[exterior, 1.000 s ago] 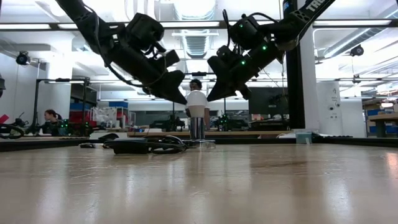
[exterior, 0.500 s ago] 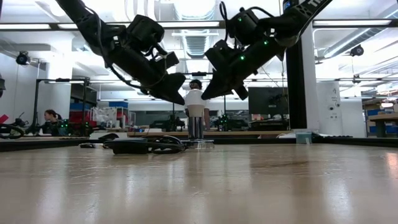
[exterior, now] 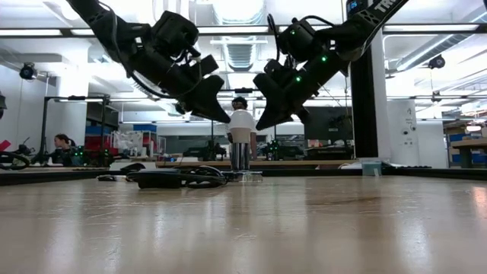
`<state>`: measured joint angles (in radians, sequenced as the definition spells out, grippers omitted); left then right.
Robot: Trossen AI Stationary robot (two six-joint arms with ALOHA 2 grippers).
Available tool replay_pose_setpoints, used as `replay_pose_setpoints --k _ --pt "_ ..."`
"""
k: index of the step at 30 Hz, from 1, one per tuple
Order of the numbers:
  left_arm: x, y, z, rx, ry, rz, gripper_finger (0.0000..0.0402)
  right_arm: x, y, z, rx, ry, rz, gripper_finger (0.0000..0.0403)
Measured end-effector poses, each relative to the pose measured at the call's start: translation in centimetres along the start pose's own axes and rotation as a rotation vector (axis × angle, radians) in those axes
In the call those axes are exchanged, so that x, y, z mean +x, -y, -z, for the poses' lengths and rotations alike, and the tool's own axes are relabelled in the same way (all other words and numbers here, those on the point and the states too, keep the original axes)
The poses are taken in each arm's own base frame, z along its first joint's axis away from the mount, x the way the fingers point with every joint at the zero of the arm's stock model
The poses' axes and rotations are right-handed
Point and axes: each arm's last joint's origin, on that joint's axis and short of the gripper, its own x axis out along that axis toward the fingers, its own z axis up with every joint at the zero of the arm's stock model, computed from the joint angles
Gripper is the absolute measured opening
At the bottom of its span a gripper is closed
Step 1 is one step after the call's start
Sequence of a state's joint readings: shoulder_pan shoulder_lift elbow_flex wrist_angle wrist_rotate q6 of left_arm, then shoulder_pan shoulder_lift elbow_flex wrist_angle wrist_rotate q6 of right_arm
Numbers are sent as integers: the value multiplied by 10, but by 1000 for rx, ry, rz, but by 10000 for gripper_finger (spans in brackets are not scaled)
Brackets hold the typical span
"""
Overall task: Screw lightbulb
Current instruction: Insert the lightbulb into the lamp
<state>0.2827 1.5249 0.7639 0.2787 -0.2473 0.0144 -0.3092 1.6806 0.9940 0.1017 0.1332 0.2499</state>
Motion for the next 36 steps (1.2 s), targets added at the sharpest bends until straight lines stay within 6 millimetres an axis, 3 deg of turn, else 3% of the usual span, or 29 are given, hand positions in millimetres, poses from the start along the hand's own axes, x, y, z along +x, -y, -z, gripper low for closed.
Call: replay_pose_setpoints --k 20,29,36 --pt "0 -2 2 -11 -21 -11 41 -1 -15 3 -8 -11 -98 0" --pt "-1 -2 17 7 -173 -14 41 -3 -10 10 -28 -94 -47 0" --pt "-2 0 30 0 -169 5 41 -4 -7 10 -66 -98 -26 0"
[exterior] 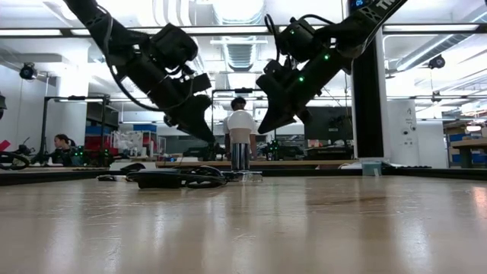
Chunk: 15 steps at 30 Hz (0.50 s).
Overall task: Screw lightbulb
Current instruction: Insert the lightbulb into the lamp
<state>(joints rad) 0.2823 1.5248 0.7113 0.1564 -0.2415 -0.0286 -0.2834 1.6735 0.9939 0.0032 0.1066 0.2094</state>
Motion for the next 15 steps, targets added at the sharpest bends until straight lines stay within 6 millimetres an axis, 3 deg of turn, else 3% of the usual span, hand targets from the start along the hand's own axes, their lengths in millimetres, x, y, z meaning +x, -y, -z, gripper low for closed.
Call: replay_pose_setpoints --k 8,15 --pt "-3 -1 -6 13 211 14 41 0 7 -10 -1 91 20 0" --pt "-3 -3 -10 9 256 5 41 0 17 -13 36 97 49 0"
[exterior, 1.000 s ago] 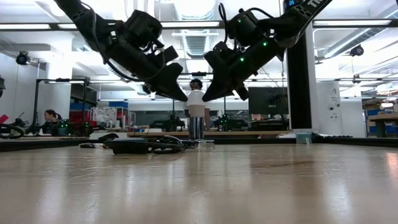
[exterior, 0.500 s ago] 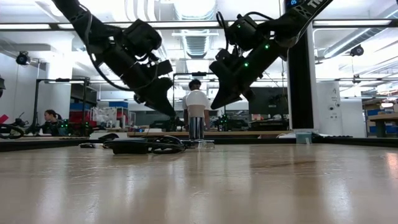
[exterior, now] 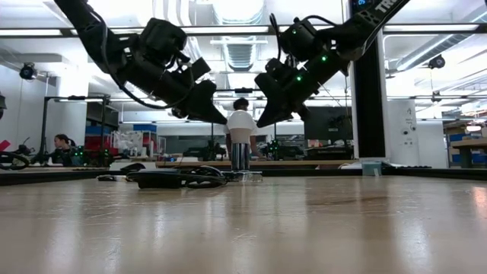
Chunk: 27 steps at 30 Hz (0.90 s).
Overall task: Screw lightbulb
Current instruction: Insert the lightbulb into the lamp
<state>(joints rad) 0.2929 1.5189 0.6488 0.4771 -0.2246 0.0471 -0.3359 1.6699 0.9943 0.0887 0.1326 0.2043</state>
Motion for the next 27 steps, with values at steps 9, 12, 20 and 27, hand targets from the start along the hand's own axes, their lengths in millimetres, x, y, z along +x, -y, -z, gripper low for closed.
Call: replay_pose_setpoints --k 9,12,20,27 --pt "8 -4 -1 -6 -9 -22 41 -1 -9 -2 3 27 -85 0" --pt "9 -5 0 -9 -13 -26 41 -2 -14 -1 8 24 -109 0" --pt "9 -6 0 -10 -16 -39 41 -3 -23 2 -4 10 -137 0" --pt "6 -6 3 -29 -61 -31 41 -3 -10 12 -8 -87 40 0"
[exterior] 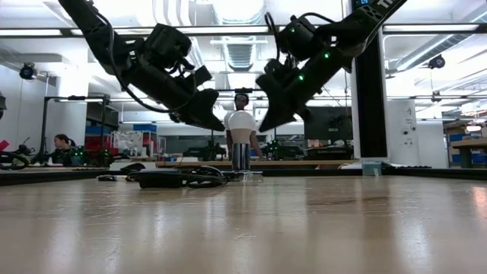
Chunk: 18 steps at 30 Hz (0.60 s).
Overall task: Screw lightbulb
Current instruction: Insert the lightbulb into the lamp
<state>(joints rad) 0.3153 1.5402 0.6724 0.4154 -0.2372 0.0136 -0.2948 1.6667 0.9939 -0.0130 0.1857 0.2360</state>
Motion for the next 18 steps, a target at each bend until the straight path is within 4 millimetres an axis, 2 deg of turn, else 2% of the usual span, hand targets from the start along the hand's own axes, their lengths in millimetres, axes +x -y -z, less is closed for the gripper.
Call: replay_pose_setpoints --k 4,7,11,18 --pt "0 1 -3 -3 33 19 41 1 10 -7 21 47 36 0" --pt "0 1 -5 -5 50 19 41 2 14 -12 31 90 -1 0" --pt "0 0 -7 -9 65 18 41 1 12 -17 25 127 -90 0" --pt "0 0 -6 -8 61 16 41 0 5 -16 34 122 -129 0"
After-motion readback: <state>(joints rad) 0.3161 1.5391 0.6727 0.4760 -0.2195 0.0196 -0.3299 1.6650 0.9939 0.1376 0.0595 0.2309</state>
